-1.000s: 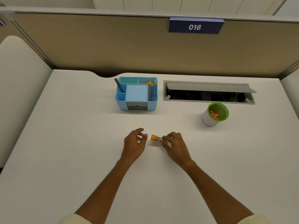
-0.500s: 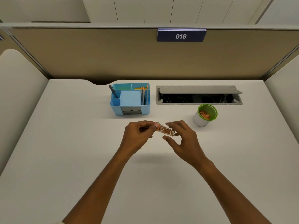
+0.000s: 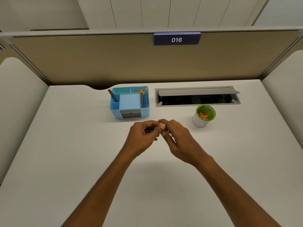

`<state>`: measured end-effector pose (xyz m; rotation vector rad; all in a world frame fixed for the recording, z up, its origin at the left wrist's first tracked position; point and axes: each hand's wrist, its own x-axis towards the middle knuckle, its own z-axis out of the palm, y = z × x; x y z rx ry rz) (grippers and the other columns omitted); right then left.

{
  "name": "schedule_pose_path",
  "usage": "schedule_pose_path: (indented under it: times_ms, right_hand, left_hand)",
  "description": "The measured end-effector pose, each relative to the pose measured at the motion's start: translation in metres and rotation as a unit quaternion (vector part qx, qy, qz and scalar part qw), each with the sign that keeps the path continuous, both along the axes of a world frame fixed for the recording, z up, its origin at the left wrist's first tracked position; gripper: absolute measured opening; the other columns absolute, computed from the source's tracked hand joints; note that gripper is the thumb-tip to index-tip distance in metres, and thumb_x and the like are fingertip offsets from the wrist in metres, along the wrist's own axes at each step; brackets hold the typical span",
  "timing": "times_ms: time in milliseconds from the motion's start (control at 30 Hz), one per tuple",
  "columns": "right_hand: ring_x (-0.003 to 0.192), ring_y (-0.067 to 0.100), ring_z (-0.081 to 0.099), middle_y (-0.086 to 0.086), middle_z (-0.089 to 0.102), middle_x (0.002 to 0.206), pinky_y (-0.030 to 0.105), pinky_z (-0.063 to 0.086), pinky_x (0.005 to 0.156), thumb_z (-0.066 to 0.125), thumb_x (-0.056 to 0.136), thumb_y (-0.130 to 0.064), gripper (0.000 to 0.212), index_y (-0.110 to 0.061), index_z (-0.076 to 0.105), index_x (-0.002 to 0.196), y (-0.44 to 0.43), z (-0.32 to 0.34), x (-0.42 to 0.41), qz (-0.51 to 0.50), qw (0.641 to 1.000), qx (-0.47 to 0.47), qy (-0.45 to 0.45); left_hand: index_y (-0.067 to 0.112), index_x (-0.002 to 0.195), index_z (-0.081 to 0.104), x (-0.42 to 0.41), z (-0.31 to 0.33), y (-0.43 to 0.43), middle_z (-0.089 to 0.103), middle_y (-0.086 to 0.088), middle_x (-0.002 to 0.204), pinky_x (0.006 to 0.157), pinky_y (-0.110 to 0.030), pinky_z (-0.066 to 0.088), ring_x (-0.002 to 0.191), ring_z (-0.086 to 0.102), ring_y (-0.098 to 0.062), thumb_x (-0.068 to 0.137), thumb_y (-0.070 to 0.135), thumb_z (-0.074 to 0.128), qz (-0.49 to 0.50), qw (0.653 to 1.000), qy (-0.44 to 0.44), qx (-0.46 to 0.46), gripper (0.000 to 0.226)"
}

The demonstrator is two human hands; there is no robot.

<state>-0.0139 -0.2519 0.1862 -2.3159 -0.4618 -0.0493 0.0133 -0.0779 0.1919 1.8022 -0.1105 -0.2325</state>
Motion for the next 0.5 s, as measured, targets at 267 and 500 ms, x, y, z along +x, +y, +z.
schedule_pose_path:
  times_ms: [267,500]
  right_hand:
    - [0.080,0.018,0.066,0.002,0.073,0.103,0.033,0.058,0.071,0.048,0.103,-0.029,0.034,-0.015,0.055,0.133,0.001,0.001,-0.003,-0.034,0.996,-0.034,-0.071]
    - [0.074,0.012,0.071,-0.001,0.078,0.094,0.027,0.061,0.068,0.050,0.103,-0.034,0.038,-0.019,0.055,0.138,-0.003,-0.008,-0.003,-0.059,0.994,-0.009,-0.089]
  left_hand:
    - [0.034,0.095,0.074,-0.008,0.000,-0.013,0.075,0.024,0.073,0.062,-0.011,0.055,0.076,0.072,0.004,0.095,0.031,0.067,0.020,1.000,-0.011,-0.014,0.008]
    - [0.020,0.103,0.078,-0.005,-0.001,-0.015,0.077,0.009,0.082,0.063,-0.013,0.056,0.076,0.073,-0.003,0.094,0.035,0.067,0.021,1.000,0.015,-0.011,0.020]
